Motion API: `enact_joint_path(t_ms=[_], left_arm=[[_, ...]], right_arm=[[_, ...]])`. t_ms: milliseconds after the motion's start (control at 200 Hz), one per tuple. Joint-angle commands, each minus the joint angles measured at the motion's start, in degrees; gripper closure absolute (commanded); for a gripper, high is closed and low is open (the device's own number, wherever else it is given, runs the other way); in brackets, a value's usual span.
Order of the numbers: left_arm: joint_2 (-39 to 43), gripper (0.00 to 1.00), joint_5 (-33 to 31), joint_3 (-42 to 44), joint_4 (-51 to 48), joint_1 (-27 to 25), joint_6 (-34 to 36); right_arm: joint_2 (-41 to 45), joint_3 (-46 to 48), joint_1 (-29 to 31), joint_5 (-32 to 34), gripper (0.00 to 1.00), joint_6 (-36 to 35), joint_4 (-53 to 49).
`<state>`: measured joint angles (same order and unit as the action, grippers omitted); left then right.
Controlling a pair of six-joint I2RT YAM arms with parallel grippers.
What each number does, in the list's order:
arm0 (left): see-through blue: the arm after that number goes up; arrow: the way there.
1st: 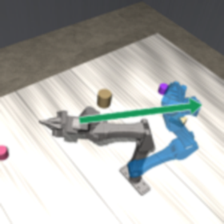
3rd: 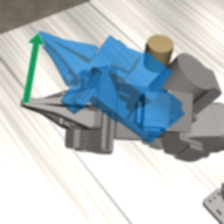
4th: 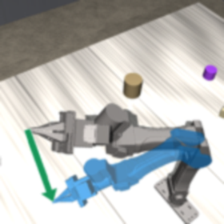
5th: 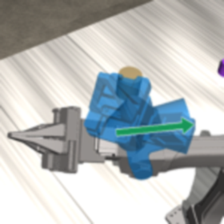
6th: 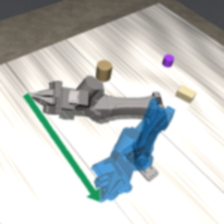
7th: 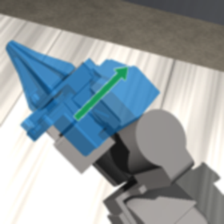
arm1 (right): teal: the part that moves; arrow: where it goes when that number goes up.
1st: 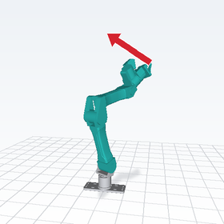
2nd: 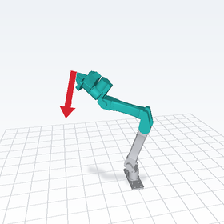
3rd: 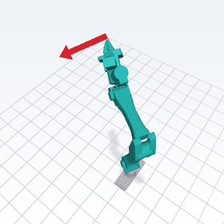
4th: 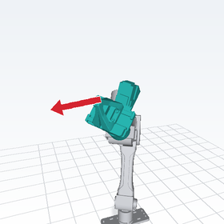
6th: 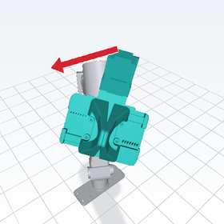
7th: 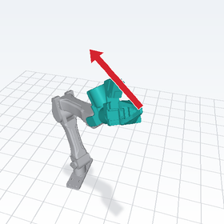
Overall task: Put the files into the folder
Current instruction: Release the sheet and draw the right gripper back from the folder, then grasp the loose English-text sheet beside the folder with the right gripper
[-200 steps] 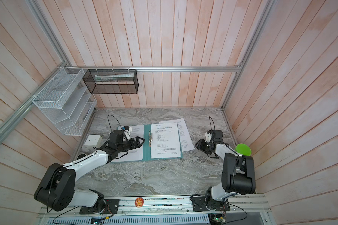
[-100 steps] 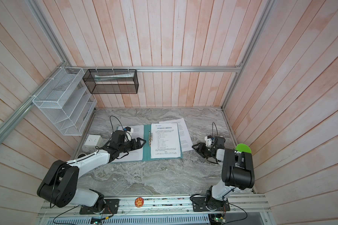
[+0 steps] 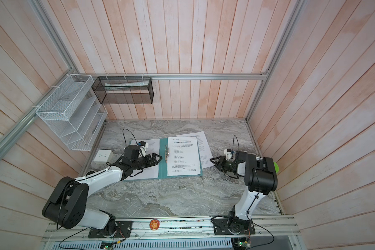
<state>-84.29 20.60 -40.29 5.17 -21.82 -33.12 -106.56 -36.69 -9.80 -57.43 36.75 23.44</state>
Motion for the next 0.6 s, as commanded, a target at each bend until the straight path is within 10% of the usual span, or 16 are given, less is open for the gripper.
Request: enact_joint_path(t_ms=[0,300,595], left_arm=[[-1.0,0.1,0.4,-1.1,0.5,-0.1,1.0],[-0.5,0.1,-0.2,-1.2,-0.4,-0.2,1.2],[0.0,0.1,-0.7,-1.7,-1.0,-0.2,1.4]], right_arm=[[-3.3,-1.5,1.8,1.3,0.65,2.1,0.2],[-5.4,-0.9,4.2,-2.6,1.0,12.8,14.3],[-13.2,4.0,5.6,-7.9,1.0,57.1,74.9]])
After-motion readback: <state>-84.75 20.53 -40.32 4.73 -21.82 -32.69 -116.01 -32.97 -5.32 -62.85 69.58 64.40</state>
